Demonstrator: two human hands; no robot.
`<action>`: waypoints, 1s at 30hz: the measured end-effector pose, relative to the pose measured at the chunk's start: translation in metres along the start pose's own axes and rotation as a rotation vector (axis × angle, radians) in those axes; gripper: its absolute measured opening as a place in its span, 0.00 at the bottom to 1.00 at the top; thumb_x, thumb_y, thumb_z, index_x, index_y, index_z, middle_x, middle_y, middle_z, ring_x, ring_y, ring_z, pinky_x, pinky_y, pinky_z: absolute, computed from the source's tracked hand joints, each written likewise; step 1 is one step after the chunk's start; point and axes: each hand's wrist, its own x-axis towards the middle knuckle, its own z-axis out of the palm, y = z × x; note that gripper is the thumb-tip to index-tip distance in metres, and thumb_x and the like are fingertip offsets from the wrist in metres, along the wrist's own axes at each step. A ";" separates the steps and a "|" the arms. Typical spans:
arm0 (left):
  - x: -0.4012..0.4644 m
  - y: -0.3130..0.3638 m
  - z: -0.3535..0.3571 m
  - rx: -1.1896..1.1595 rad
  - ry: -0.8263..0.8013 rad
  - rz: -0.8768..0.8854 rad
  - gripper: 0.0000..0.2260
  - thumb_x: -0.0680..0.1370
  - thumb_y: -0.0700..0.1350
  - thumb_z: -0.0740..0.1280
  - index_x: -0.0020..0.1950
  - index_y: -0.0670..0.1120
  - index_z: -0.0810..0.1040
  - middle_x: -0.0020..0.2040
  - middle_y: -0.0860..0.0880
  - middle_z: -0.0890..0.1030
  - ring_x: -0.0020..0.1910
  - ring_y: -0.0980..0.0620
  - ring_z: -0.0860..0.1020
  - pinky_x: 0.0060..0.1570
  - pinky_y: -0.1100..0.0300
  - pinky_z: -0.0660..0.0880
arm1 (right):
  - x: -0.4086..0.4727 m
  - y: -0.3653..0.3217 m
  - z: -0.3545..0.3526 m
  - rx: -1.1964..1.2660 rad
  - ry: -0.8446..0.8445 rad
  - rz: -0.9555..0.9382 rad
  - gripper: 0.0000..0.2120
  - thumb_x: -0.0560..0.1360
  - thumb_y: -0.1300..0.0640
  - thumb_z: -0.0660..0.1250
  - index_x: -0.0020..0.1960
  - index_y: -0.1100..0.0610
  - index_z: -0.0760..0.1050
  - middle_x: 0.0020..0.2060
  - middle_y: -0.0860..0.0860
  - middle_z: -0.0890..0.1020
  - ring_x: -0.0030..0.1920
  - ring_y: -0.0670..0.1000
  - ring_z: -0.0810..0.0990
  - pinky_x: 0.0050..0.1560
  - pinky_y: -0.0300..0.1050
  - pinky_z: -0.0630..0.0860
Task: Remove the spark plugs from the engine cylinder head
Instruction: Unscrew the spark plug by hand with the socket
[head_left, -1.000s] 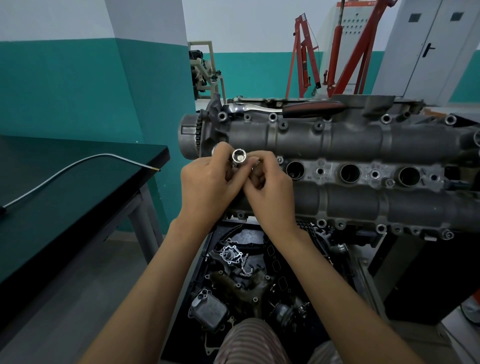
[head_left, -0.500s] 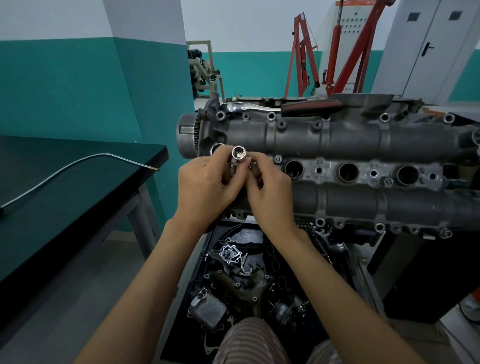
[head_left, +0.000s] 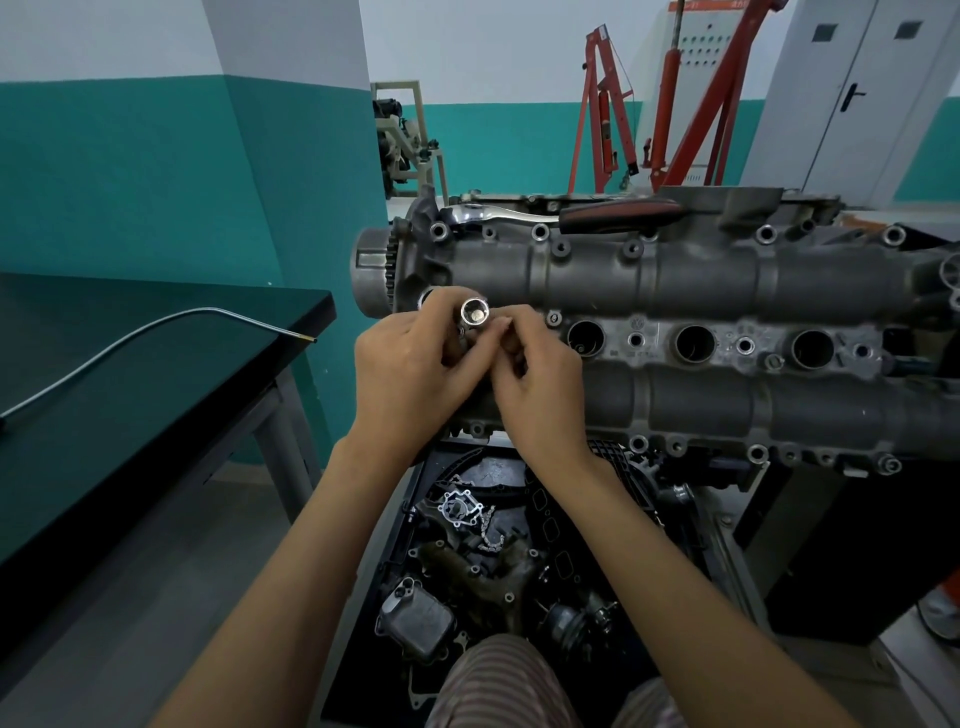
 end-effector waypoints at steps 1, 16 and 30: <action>0.000 0.000 0.000 0.001 0.000 0.006 0.10 0.76 0.46 0.67 0.45 0.40 0.81 0.26 0.49 0.76 0.24 0.52 0.73 0.25 0.60 0.69 | 0.000 0.000 0.000 -0.008 0.000 -0.011 0.07 0.77 0.60 0.61 0.51 0.57 0.76 0.33 0.39 0.74 0.34 0.40 0.74 0.34 0.33 0.70; 0.001 -0.002 0.001 0.018 0.006 -0.022 0.16 0.75 0.50 0.68 0.35 0.40 0.75 0.25 0.47 0.74 0.23 0.50 0.72 0.23 0.54 0.69 | 0.000 -0.001 0.001 -0.002 -0.008 0.048 0.02 0.75 0.61 0.64 0.43 0.59 0.72 0.32 0.49 0.76 0.32 0.46 0.73 0.31 0.44 0.71; 0.003 0.001 0.001 0.029 0.020 -0.039 0.18 0.75 0.50 0.67 0.33 0.38 0.72 0.22 0.47 0.70 0.21 0.50 0.68 0.22 0.60 0.64 | 0.002 0.002 0.004 -0.023 0.004 0.105 0.08 0.73 0.55 0.67 0.45 0.51 0.67 0.29 0.45 0.71 0.30 0.43 0.70 0.30 0.39 0.68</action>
